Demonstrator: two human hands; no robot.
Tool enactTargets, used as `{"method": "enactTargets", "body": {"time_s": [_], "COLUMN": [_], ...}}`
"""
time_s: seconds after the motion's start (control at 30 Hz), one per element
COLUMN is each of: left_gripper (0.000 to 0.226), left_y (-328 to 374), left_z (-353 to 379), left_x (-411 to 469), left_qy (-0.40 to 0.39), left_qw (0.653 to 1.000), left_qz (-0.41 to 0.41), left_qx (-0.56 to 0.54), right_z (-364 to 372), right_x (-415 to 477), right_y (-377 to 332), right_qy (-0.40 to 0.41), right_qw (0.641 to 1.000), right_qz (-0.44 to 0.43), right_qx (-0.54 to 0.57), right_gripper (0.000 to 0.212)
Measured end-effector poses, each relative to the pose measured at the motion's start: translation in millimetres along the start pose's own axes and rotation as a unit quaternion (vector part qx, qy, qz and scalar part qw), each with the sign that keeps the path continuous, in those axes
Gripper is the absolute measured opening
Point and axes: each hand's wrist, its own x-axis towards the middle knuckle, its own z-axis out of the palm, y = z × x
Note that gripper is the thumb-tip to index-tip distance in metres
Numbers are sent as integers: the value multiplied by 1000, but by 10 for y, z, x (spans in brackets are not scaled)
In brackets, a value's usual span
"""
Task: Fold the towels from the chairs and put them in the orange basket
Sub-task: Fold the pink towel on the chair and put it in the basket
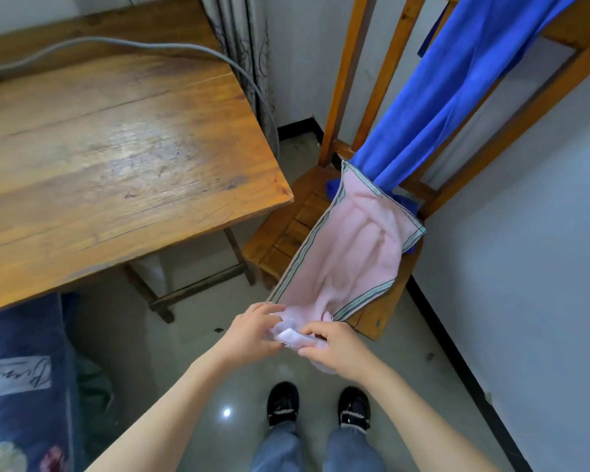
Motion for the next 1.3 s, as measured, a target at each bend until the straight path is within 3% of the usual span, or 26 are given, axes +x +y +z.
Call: {"method": "enactTargets", "body": {"time_s": [0.07,0.17,0.23,0.37,0.47,0.6,0.73,0.8,0.93,1.0,1.1,1.2,1.3], "left_gripper": [47,42,38,36,25,21,23,14,26,43,11,16,14], "left_y": [41,119,119,2,-67,9,187,235,306,297,216,92,84], "left_z": [27,13,-11,-66,-17,112,111,56,10,21,-37,-149,-277], "left_x": [-43,-136,-141,-112,-101,-62,-17,26,98,138,233,331,364], "left_qy": [18,57,82,87,42,-93,-204,-244,-324,-301,-182,-64,36], "left_qw": [995,973,965,966,980,985,972,962,934,936,971,992,979], "left_qz": [9,18,15,-15,-61,-96,-109,-118,-125,-124,-73,-38,11], "left_qx": [-94,-224,-249,-241,-187,-108,-47,-27,81,137,135,107,201], "right_z": [-41,-46,-45,-236,-497,-814,-1034,-1080,-1014,-958,-918,-945,-1000], "right_x": [-16,-57,-79,-107,-178,-275,-391,-421,-367,-328,-281,-287,-295], "right_y": [145,458,676,917,1000,1017,973,938,908,926,1043,1160,1256], "right_qy": [-30,-29,-1,37,30,-104,-208,-251,-258,-227,-141,-40,4], "right_qw": [996,988,991,990,989,987,968,957,954,963,975,966,943], "right_qz": [20,51,78,133,121,116,136,144,152,145,143,154,161], "right_qx": [-86,-145,-113,10,85,30,-28,-24,-9,18,91,203,291], "right_gripper": [3,21,43,34,33,36,37,38,40,33,24,29,35]}}
